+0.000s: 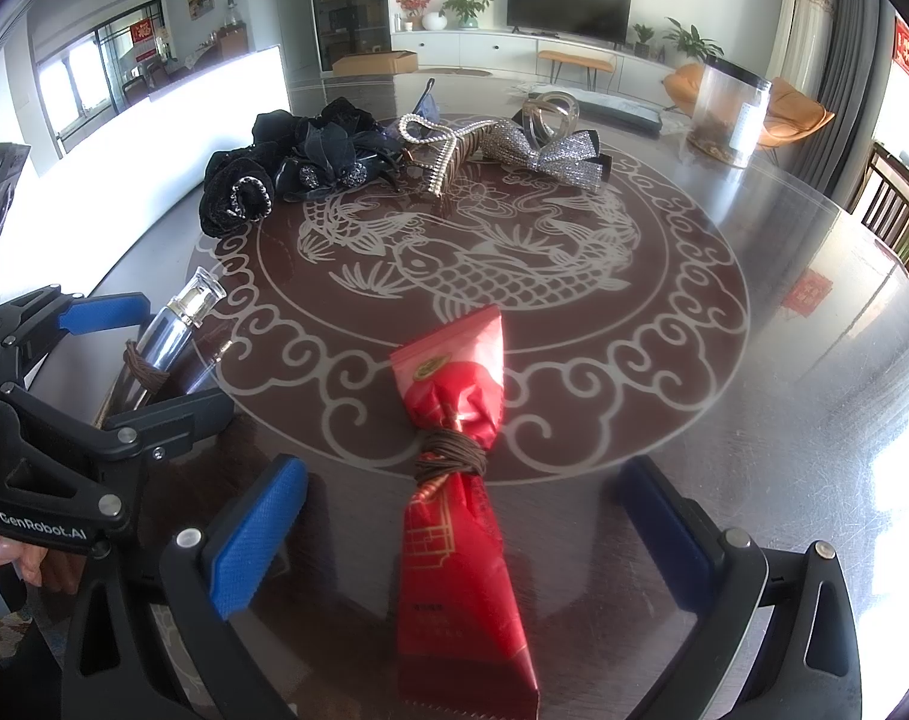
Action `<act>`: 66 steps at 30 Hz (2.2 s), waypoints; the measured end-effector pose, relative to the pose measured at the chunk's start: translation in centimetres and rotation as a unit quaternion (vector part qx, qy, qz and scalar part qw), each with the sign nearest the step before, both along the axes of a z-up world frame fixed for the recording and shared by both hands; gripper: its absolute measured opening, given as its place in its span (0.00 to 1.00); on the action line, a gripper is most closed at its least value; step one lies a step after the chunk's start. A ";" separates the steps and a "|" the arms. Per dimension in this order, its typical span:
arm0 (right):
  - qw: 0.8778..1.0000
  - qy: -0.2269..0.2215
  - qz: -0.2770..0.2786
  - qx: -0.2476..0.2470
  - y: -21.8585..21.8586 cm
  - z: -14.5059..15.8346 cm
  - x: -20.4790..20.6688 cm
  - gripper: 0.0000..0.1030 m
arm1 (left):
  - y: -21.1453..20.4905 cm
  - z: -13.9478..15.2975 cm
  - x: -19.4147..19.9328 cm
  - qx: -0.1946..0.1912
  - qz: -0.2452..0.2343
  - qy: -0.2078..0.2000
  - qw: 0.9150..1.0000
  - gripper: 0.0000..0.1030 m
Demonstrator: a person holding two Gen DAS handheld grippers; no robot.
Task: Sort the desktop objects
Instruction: 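Lift the gold tube and red package off the table with both grippers, then carry both held items over the white cardboard box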
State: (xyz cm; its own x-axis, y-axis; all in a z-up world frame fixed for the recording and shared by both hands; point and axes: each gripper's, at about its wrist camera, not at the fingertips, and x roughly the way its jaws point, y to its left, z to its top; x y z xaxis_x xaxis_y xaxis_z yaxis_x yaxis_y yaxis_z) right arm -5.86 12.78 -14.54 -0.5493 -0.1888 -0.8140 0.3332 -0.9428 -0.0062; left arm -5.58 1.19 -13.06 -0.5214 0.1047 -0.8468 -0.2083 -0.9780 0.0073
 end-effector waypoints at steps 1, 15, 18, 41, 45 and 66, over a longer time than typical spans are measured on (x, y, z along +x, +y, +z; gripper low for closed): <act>1.000 0.001 0.000 0.000 -0.1 0.0 0.0 1.00 | 0.0 0.1 -0.2 -0.004 -0.016 -0.019 1.000 1.00; 0.998 -0.050 0.023 0.012 0.9 3.2 1.8 0.22 | -1.5 4.2 3.2 0.035 -0.067 0.010 0.997 0.28; 0.999 -0.041 0.022 0.009 1.2 4.7 3.0 0.22 | -1.9 6.8 5.3 0.056 -0.064 0.045 0.995 0.28; 0.959 0.013 0.243 -0.145 -24.2 20.4 2.4 0.22 | -28.9 22.8 12.8 0.096 0.146 0.176 0.969 0.28; 0.951 -0.007 0.275 -0.139 -32.3 18.5 1.3 0.22 | -34.1 19.1 9.6 0.071 0.187 0.114 0.973 0.28; 0.980 0.055 0.156 -0.112 -26.7 13.5 -0.4 0.96 | -28.0 15.2 5.2 -0.025 0.179 0.070 0.981 0.77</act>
State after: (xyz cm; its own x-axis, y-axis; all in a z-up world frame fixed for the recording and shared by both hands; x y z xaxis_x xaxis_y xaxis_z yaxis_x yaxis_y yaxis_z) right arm -6.25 -13.95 -1.08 -0.5187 -0.5287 -0.6718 0.6140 -0.7772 0.1375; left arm -0.41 -26.83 2.17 -0.6292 -0.1454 -0.7636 0.1541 -0.9862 0.0608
